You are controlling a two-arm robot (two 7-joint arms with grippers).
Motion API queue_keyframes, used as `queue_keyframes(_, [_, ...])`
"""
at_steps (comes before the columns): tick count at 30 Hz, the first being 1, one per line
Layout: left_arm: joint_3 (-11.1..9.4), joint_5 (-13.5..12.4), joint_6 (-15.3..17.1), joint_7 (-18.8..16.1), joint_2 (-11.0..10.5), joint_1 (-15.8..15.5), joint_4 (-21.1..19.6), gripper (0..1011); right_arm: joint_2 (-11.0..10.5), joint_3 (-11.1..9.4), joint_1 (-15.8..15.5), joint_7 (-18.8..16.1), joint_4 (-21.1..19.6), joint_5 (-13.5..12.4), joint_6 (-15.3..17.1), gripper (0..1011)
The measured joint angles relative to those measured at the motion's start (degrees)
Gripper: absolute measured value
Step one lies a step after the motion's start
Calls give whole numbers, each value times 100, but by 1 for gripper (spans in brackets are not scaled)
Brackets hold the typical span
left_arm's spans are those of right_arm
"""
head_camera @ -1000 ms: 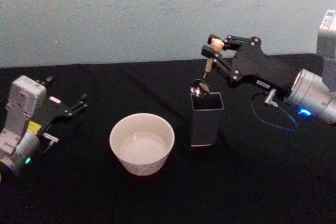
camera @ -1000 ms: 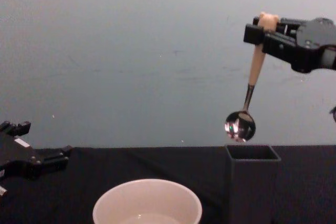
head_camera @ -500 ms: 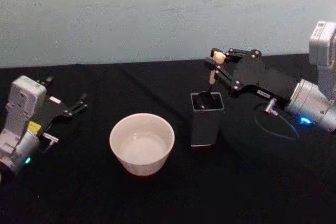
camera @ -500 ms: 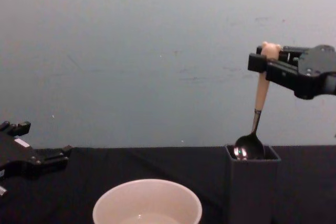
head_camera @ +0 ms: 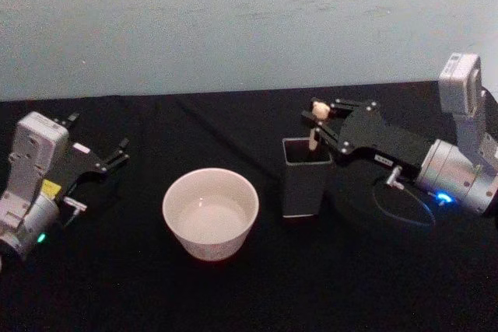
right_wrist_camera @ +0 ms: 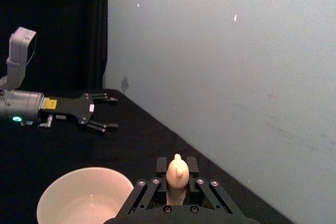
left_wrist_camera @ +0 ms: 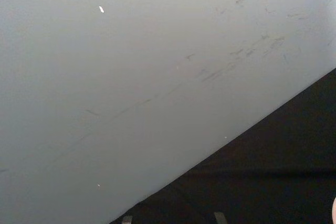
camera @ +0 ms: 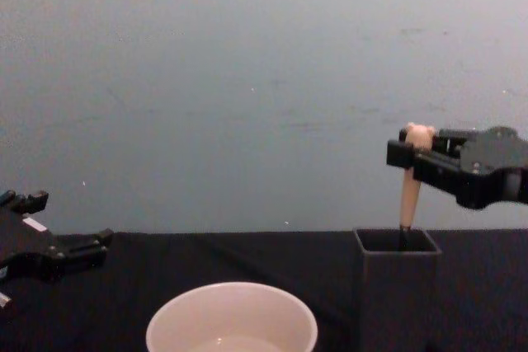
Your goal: Pick up the stirring spoon with one hand, stir inside the cup, then place it back in its original position.
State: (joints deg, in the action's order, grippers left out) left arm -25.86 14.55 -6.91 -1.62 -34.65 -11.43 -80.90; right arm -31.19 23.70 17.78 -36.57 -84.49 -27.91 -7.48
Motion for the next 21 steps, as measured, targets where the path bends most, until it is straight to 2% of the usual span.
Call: queue_keyframes(21, [0, 0, 0, 0, 0, 0, 0, 1001, 147, 93, -73, 133, 292, 62, 219, 212])
